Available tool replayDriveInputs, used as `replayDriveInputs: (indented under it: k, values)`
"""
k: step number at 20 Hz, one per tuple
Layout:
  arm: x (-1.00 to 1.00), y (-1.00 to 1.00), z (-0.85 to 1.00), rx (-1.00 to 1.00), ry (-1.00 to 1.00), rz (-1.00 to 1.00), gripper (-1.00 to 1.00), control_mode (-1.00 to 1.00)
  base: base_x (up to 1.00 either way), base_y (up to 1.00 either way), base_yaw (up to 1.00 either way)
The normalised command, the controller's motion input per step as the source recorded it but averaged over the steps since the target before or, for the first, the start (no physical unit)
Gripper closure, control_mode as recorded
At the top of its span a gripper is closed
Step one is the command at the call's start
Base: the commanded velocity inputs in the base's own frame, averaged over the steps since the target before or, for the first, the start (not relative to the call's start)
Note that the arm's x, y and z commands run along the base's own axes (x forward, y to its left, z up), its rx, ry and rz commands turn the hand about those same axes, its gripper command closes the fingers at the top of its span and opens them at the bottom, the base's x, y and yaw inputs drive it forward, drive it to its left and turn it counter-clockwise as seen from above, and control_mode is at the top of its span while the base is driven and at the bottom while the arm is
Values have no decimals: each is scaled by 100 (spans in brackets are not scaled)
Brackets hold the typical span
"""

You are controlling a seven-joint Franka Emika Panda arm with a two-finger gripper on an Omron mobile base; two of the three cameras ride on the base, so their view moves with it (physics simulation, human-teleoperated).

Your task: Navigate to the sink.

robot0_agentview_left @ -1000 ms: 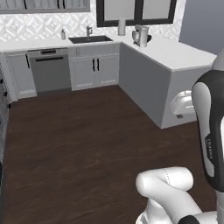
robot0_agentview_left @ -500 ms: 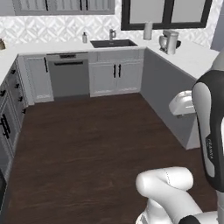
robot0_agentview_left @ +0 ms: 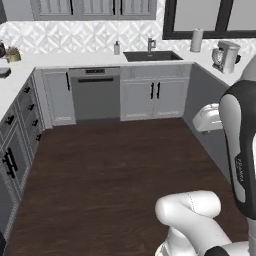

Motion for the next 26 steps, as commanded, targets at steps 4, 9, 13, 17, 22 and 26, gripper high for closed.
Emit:
replayDriveInputs:
  k: [4, 9, 13, 17, 22, 26]
  values:
    - [0, 0, 0, 0, 0, 0, -100, 100, 100, -41, 19]
    - [0, 0, 0, 0, 0, 0, -100, 100, 100, -44, 18]
    - [0, 0, 0, 0, 0, 0, -100, 100, 100, -43, 17]
    - [0, 0, 0, 0, 0, 0, -100, 100, 100, -41, 15]
    - [0, 0, 0, 0, 0, 0, -100, 100, 100, -91, 0]
    - [0, 0, 0, 0, 0, 0, -100, 100, 100, -100, -13]
